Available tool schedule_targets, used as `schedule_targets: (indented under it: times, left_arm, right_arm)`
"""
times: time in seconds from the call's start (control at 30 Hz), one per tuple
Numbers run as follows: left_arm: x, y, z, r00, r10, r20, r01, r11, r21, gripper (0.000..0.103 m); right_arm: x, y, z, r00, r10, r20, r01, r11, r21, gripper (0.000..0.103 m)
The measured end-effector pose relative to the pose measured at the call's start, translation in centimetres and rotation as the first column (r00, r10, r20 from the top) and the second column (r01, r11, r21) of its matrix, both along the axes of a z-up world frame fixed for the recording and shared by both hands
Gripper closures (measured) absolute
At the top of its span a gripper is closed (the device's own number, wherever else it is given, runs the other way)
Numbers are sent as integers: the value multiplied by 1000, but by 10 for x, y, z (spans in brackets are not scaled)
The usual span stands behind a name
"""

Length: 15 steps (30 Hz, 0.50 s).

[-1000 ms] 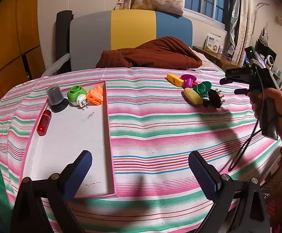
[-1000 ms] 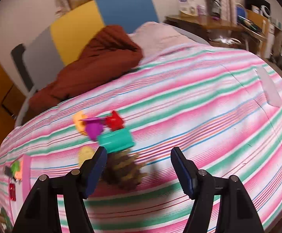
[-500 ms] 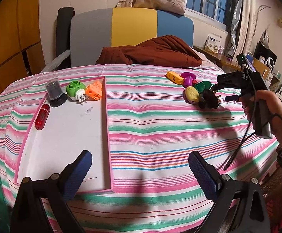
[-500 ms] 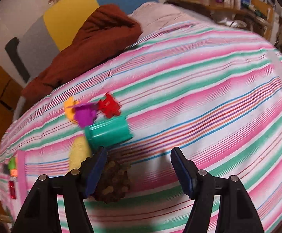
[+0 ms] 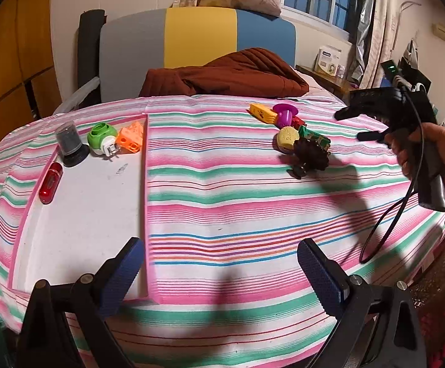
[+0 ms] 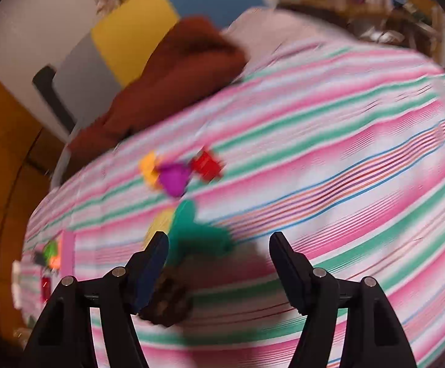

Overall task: Organize rigid objects
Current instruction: 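Move the right tool back over the toy pile toward the green toy, then grasp the brown claw clip with the left tool while the right tool nears the green toy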

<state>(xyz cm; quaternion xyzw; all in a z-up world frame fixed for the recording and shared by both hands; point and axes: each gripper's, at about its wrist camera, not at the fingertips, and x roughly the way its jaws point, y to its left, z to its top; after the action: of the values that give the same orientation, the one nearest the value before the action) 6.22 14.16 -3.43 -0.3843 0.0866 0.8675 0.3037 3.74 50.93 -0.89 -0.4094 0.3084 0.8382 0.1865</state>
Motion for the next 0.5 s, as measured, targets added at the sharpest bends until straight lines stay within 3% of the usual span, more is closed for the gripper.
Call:
schedule_targets:
  times: [0.13,0.4,0.5]
  left_arm:
    - [-4,7,-6,1000,-3,22,3,1000,-3,3]
    - [1,22,-8,998,-54,14,54,998,-10,3]
    - [1,25,-8,998,-67,4,67,998,-14,3]
  right_arm:
    - [3,7,1,1000,-21,1,21,1000,0,33]
    - [-33,-14,-22,989,133,66,-132,991,-16,33]
    - [-48,-24,-26,974,208,88,-212,976,39,33]
